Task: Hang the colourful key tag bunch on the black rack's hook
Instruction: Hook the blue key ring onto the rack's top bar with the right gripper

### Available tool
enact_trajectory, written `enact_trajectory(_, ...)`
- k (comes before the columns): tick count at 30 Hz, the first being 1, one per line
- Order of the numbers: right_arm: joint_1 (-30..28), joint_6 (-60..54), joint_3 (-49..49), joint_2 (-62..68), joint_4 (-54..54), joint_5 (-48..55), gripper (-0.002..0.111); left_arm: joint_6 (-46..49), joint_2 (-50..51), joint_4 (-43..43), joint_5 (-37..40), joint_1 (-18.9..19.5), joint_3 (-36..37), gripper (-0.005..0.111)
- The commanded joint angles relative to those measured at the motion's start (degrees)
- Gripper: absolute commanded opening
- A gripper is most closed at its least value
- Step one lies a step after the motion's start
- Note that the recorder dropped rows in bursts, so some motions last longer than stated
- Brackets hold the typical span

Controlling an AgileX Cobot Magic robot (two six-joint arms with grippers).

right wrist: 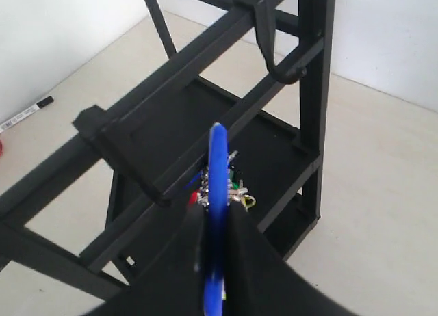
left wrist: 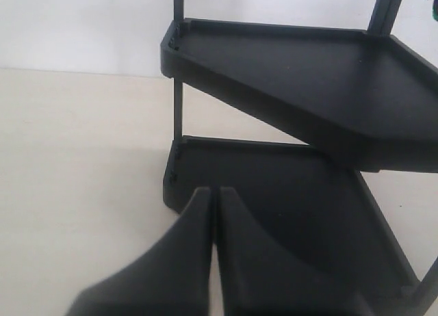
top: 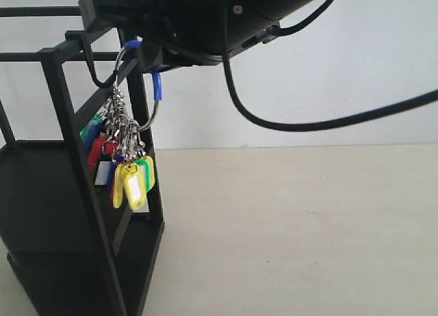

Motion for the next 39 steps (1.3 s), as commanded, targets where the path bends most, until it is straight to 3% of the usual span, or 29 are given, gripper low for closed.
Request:
enact_trajectory(1,2.0,0.1,-0.7,-0.3,0.3,-1.2,0.000,0.2,-0.1,0.3,-0.4,0.0,-0.1,0.004)
enact_trajectory(24,3.7,0.5,-0.7,-0.3,3.4,0.3,0.001,0.2,-0.1,0.3,-0.4,0.0,-0.1,0.004)
enact_trajectory(27,3.7,0.4,-0.7,-0.3,3.4,0.3,0.014,0.2,-0.1,0.3,-0.4,0.0,-0.1,0.004)
enact_trajectory(32,3.7,0.7,-0.7,-0.3,3.4,0.2,0.068,0.2,-0.1,0.3,-0.4,0.0,-0.1,0.004)
enact_trajectory(33,3.7,0.8,-0.7,-0.3,3.4,0.4,0.073,0.2,-0.1,0.3,-0.4,0.0,-0.1,0.004)
enact_trajectory(35,3.6,0.9,-0.7,-0.3,3.1,0.6,0.070,0.2,-0.1,0.3,-0.4,0.0,-0.1,0.004)
enact_trajectory(39,3.6,0.9,-0.7,-0.9,1.2,0.9,0.049,0.2,-0.1,0.3,-0.4,0.0,-0.1,0.004)
